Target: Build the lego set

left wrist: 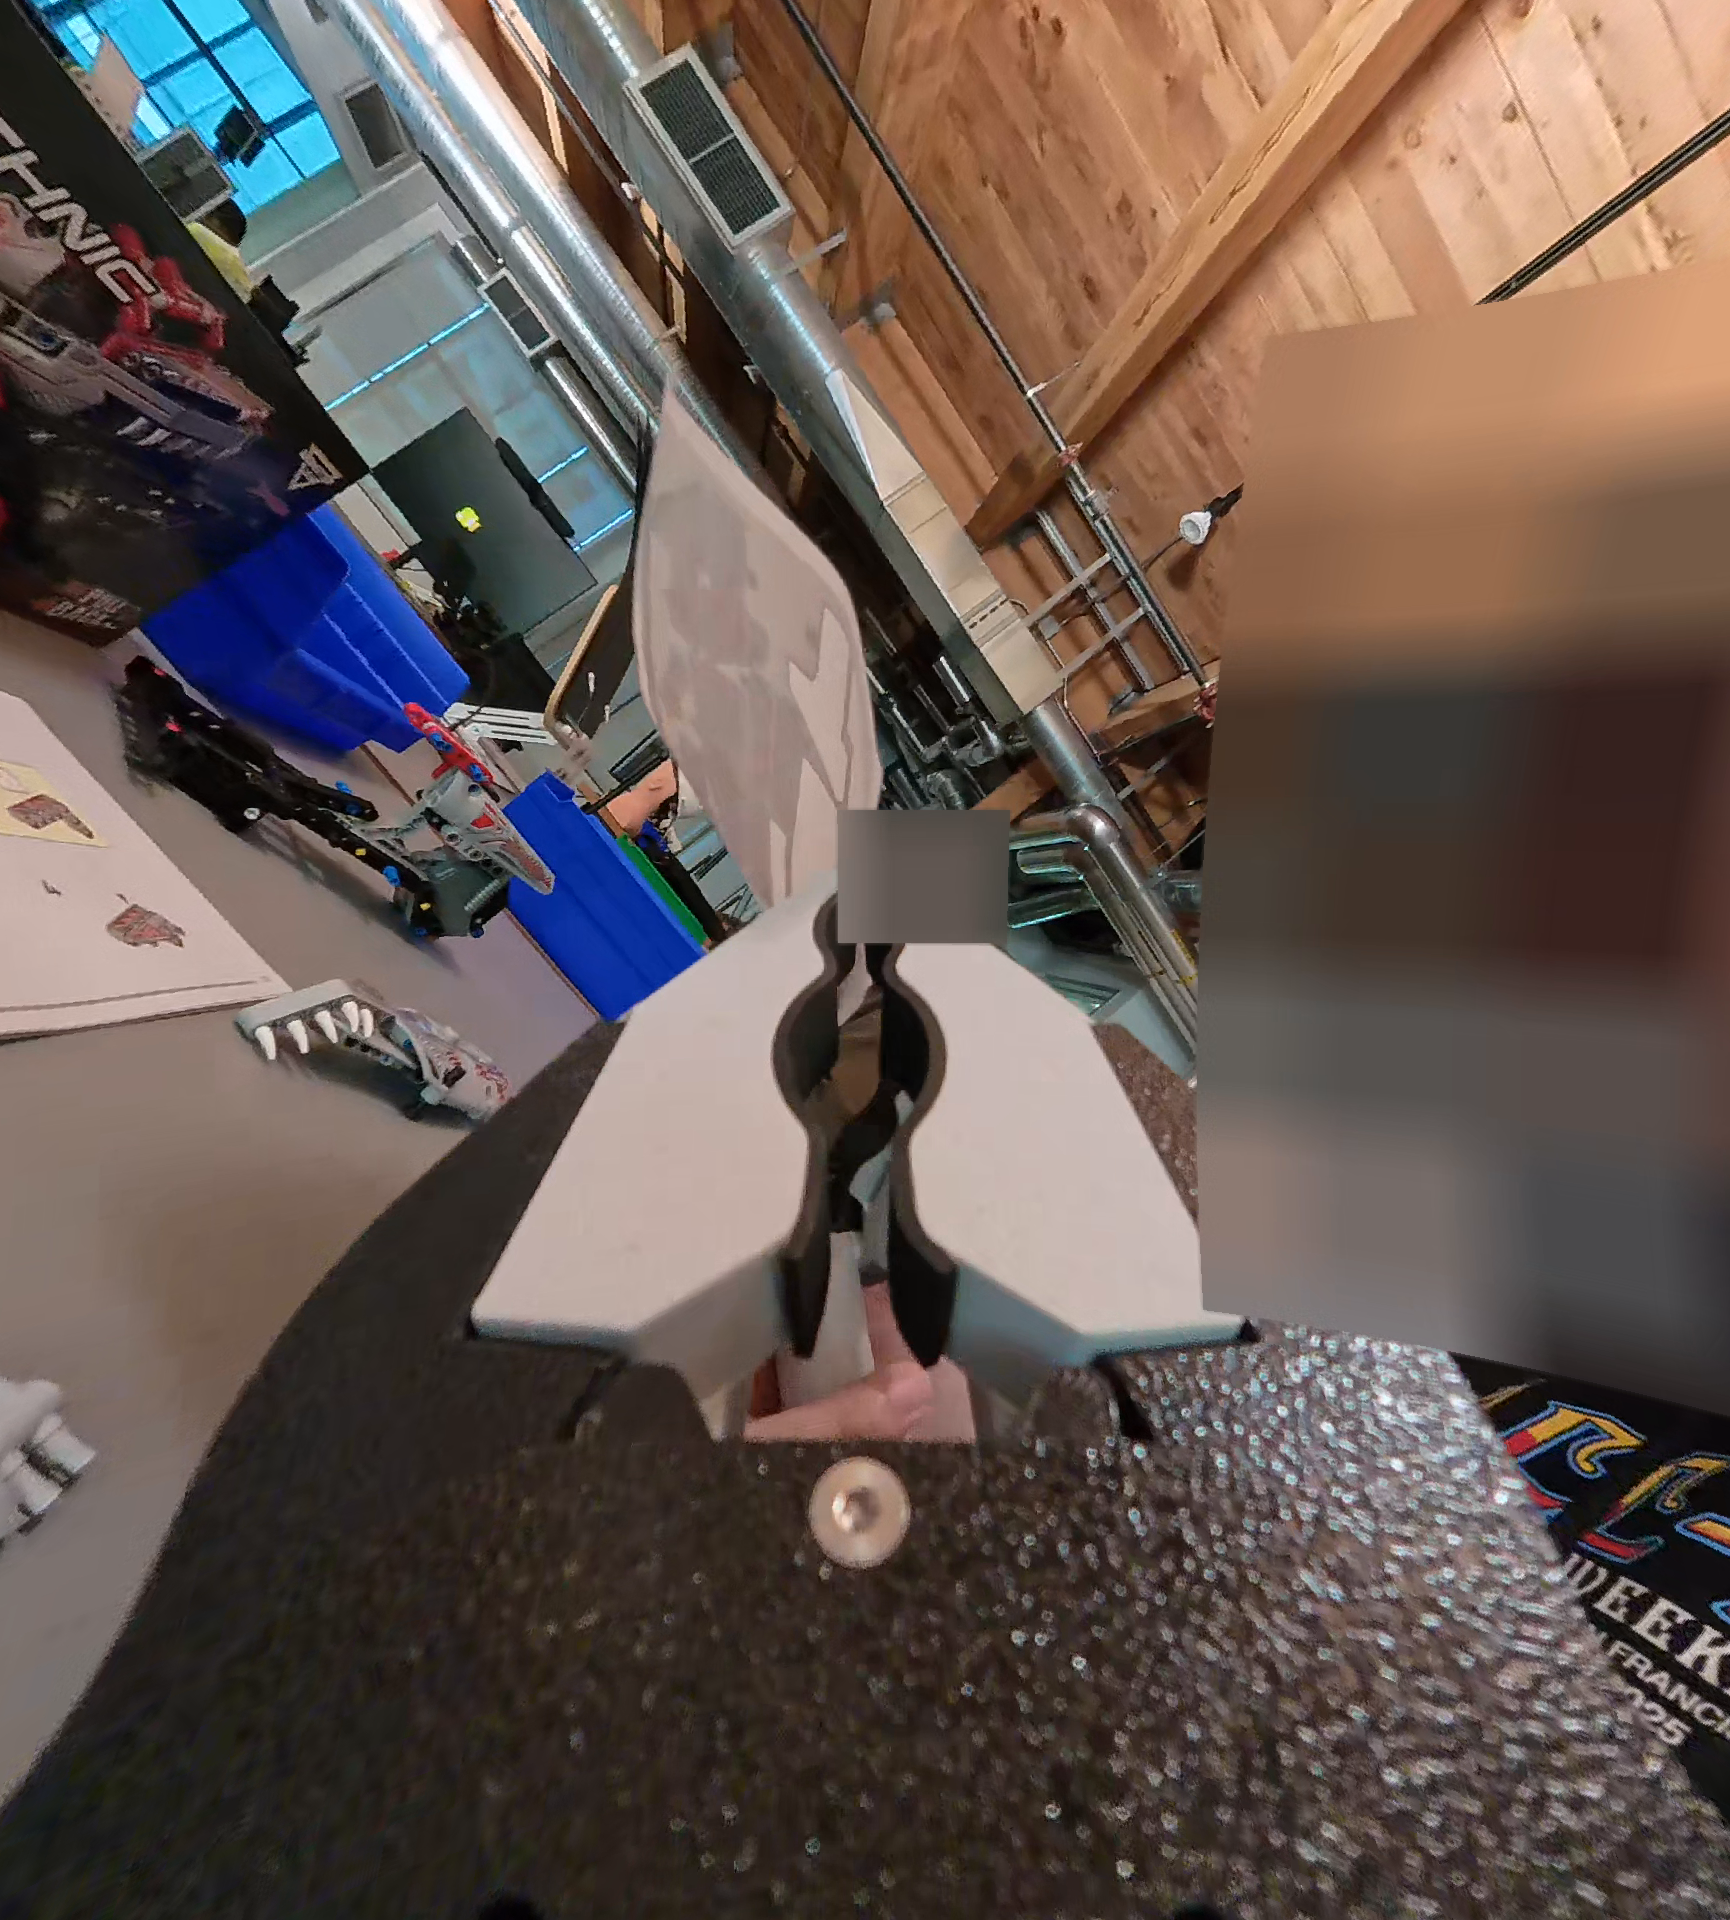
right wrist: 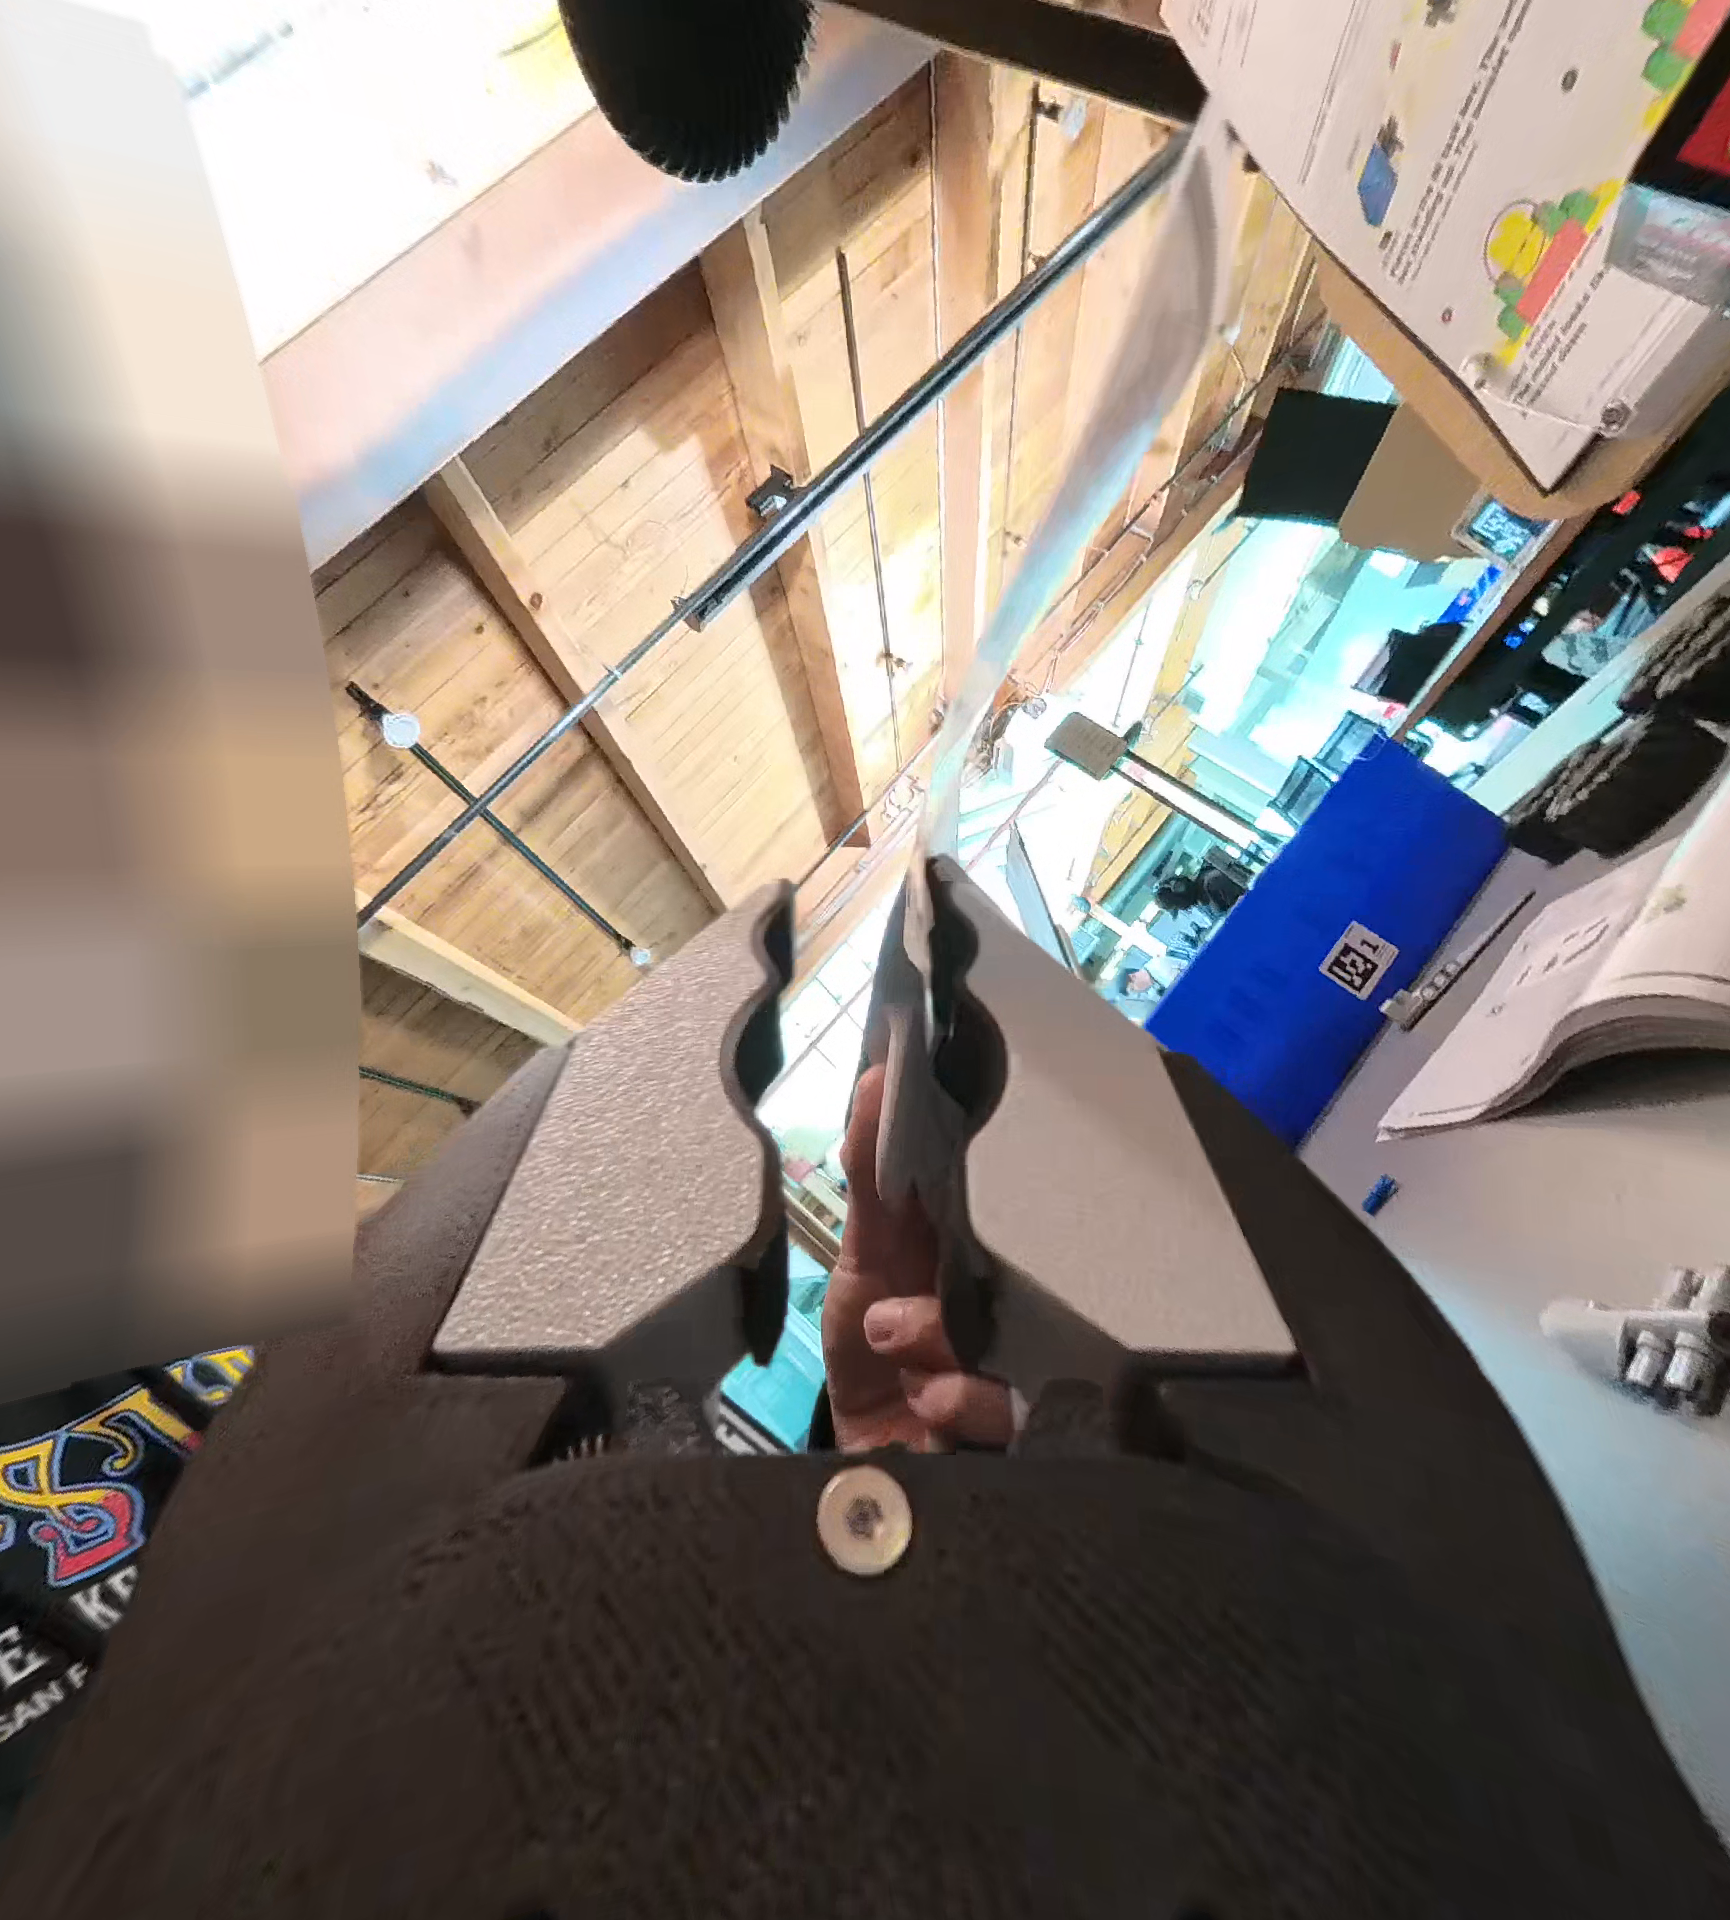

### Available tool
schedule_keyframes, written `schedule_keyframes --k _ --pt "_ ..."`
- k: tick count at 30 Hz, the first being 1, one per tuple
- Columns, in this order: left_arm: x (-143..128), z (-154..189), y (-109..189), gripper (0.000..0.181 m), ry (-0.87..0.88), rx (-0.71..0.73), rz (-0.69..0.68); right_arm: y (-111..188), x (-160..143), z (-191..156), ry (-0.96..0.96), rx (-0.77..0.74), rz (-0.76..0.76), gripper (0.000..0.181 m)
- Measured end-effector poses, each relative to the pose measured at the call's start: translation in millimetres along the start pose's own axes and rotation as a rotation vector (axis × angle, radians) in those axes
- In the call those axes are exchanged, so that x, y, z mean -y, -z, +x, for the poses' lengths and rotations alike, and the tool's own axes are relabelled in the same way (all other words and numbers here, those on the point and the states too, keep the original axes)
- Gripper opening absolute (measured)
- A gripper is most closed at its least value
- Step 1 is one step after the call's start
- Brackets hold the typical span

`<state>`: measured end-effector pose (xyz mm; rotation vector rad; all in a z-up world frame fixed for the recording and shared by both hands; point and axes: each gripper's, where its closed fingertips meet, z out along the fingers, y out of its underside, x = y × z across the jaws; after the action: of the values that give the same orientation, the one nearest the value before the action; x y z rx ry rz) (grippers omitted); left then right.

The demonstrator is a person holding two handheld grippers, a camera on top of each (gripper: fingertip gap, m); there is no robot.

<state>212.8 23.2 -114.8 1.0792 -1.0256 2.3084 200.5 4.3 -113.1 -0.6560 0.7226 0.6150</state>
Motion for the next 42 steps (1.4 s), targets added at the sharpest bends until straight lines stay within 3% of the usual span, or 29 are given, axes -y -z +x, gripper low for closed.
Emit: schedule_keyframes --k 1,4,14,23,25,29,32,35,42 --pt "0 1 -1 0.0 0.006 -0.008 0.005 -1 2 -2 -0.005 0.013 0.019 0.016" --pt "0 3 -2 0.0 -0.003 -0.007 0.001 1 13 -3 -0.039 0.039 0.097 0.0" --pt "-2 -3 -2 0.0 -0.095 0.065 -0.042 -3 8 -7 -0.024 0.058 0.067 0.006" --pt "-7 -7 -5 0.0 -0.223 0.116 -0.155 0 10 -3 -0.041 0.074 0.102 0.0" --pt "-5 -10 -4 0.012 -0.281 0.139 -0.193 0 14 -5 -0.021 0.088 0.116 0.0" --pt "15 -8 8 0.028 -0.531 0.224 -0.224 -1 31 -16 0.114 0.092 0.137 0.0" --pt "41 2 16 0.034 -0.909 0.35 -0.233 -12 46 -20 0.228 0.068 0.125 0.0" --pt "65 38 4 0.031 -1.244 0.342 -0.232 -40 57 -25 0.336 0.09 0.071 0.0" --pt "109 107 -37 0.033 -1.41 0.213 -0.164 -127 72 -41 0.582 0.191 -0.056 0.0"
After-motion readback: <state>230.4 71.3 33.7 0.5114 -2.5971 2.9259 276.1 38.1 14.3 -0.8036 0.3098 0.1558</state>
